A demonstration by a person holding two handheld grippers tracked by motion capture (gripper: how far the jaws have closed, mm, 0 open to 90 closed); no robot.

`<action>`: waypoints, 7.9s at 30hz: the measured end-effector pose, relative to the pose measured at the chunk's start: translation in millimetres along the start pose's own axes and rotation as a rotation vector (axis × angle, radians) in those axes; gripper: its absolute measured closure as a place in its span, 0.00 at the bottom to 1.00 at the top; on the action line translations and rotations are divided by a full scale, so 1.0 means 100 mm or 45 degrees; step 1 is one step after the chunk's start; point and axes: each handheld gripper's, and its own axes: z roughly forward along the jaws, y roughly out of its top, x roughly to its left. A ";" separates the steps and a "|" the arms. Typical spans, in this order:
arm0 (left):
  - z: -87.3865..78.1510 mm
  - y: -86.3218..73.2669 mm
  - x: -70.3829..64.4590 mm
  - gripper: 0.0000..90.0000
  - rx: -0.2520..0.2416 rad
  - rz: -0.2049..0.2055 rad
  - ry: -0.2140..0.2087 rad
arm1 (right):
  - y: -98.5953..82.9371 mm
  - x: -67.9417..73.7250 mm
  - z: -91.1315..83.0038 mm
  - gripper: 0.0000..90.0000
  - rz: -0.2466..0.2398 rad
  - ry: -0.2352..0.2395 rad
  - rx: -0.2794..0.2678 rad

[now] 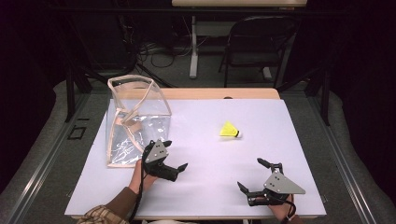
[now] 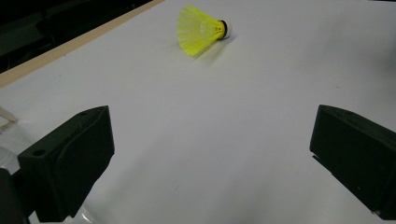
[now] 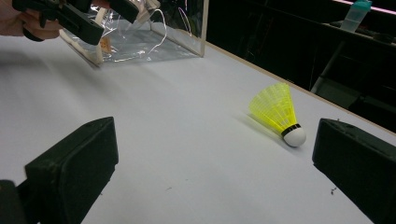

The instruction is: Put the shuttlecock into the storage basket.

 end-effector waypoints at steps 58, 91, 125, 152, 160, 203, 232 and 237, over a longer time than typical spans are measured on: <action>1.04 0.86 0.12 0.02 0.123 0.170 -0.184 | -0.01 0.00 0.00 0.00 0.002 0.004 0.003; 1.72 0.90 0.20 0.58 0.303 0.244 -0.178 | -0.01 0.00 0.01 0.00 0.007 0.005 0.012; 1.93 0.88 0.26 1.00 0.312 0.407 -0.276 | -0.02 0.00 0.01 0.00 -0.001 0.006 0.021; 1.72 1.08 0.19 1.00 0.248 0.441 -0.344 | -0.02 -0.01 0.01 0.00 -0.001 0.000 0.024; 1.66 1.14 0.18 1.00 0.229 0.440 -0.348 | -0.02 0.00 0.01 0.00 0.000 0.000 0.020; 1.31 1.59 0.31 1.00 0.138 0.449 -0.295 | -0.02 -0.01 0.01 0.00 0.005 -0.018 0.025; 1.08 1.87 0.47 1.00 0.079 0.420 -0.238 | -0.02 -0.01 0.01 0.00 0.009 -0.021 0.025; 1.05 1.89 0.51 1.00 0.070 0.418 -0.225 | -0.02 -0.01 0.01 0.00 0.011 -0.022 0.026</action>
